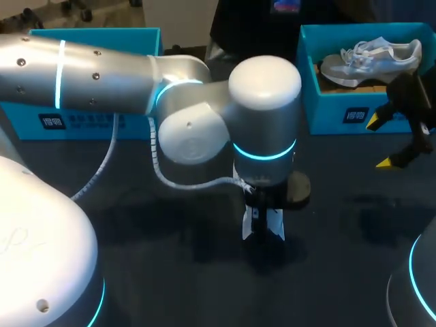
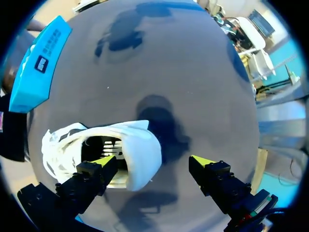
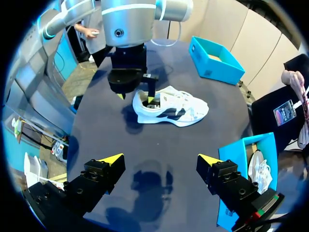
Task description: Take the shoe out of the shoebox, open the shoe tongue, remove and reinsert the insole, then place the shoe into the shoebox
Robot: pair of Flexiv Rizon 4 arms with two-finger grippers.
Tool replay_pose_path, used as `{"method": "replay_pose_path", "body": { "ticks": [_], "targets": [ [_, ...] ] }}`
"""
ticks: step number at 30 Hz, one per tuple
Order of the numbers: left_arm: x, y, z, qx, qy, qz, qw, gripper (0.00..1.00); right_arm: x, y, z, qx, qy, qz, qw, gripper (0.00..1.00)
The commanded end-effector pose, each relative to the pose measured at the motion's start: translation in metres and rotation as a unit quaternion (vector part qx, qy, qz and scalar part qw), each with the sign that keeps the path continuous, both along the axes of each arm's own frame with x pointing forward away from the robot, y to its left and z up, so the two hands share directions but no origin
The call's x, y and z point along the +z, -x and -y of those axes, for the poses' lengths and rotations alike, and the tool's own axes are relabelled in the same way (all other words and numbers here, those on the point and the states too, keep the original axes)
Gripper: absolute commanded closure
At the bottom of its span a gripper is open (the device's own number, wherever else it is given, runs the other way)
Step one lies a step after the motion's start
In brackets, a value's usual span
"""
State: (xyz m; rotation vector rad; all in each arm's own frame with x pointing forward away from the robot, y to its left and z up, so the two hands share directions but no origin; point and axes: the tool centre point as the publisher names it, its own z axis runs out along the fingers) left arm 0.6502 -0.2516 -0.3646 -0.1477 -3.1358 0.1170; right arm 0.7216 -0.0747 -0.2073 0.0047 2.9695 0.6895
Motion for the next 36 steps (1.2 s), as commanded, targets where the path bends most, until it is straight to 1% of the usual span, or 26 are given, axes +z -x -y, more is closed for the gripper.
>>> {"method": "replay_pose_path", "body": {
  "ticks": [1, 5, 6, 16, 18, 19, 20, 21, 22, 23, 26, 27, 28, 29, 36],
  "targets": [
    [-0.015, 0.001, 0.007, 0.016, 0.004, 0.007, 1.0, 0.0, -0.001, 0.0, 0.0, 0.0, 0.001, 0.0, 1.0, 0.0],
    [-0.023, 0.001, 0.006, 0.03, 0.007, 0.027, 0.999, 0.0, -0.001, 0.0, 0.0, 0.0, 0.001, 0.0, 1.0, 0.0],
    [-0.025, 0.001, 0.006, 0.035, 0.007, 0.019, 0.999, 0.0, -0.001, 0.0, 0.0, 0.0, 0.001, 0.0, 1.0, 0.0],
    [-0.044, -0.005, 0.008, 0.044, 0.001, 0.03, 0.999, 0.0, -0.001, 0.0, 0.0, 0.0, 0.001, 0.0, 1.0, 0.0],
    [-0.046, -0.006, 0.008, 0.045, -0.001, 0.032, 0.998, 0.02, -0.001, 0.0, 0.0, 0.0, 0.001, 0.0, 1.0, 0.0],
    [-0.048, -0.006, 0.008, 0.045, -0.004, 0.034, 0.998, 0.04, -0.001, 0.0, 0.0, 0.0, 0.001, 0.0, 1.0, 0.0],
    [-0.048, -0.007, 0.008, 0.049, -0.005, 0.032, 0.998, 0.08, -0.001, 0.0, 0.0, 0.0, 0.001, 0.0, 1.0, 0.0],
    [-0.048, -0.007, 0.009, 0.05, -0.005, 0.032, 0.998, 0.2, -0.001, 0.0, 0.0, 0.0, 0.001, 0.0, 1.0, 0.0],
    [-0.048, -0.007, 0.009, 0.052, -0.007, 0.032, 0.998, 0.51, -0.001, 0.0, 0.0, 0.0, 0.001, 0.0, 1.0, 0.0],
    [-0.048, -0.008, 0.009, 0.055, -0.009, 0.031, 0.998, 0.56, -0.001, 0.0, 0.0, 0.0, 0.001, 0.0, 1.0, 0.0],
    [-0.046, -0.007, 0.009, 0.064, -0.023, 0.02, 0.998, 0.77, -0.001, 0.0, 0.0, 0.0, 0.001, 0.0, 1.0, 0.0],
    [-0.047, -0.007, 0.01, 0.064, -0.026, 0.016, 0.997, 0.81, -0.001, 0.0, 0.0, 0.0, 0.001, 0.0, 1.0, 0.0],
    [-0.048, -0.007, 0.01, 0.065, -0.032, 0.013, 0.997, 0.96, -0.001, 0.0, 0.0, 0.0, 0.001, 0.0, 1.0, 0.0],
    [-0.049, -0.007, 0.01, 0.068, -0.034, 0.004, 0.997, 1.0, -0.001, 0.0, 0.0, 0.0, 0.001, 0.0, 1.0, 0.0],
    [-0.055, -0.007, 0.007, 0.068, -0.054, -0.019, 0.996, 1.0, -0.001, 0.0, 0.0, 0.0, 0.001, 0.0, 1.0, 0.0]
  ]
}}
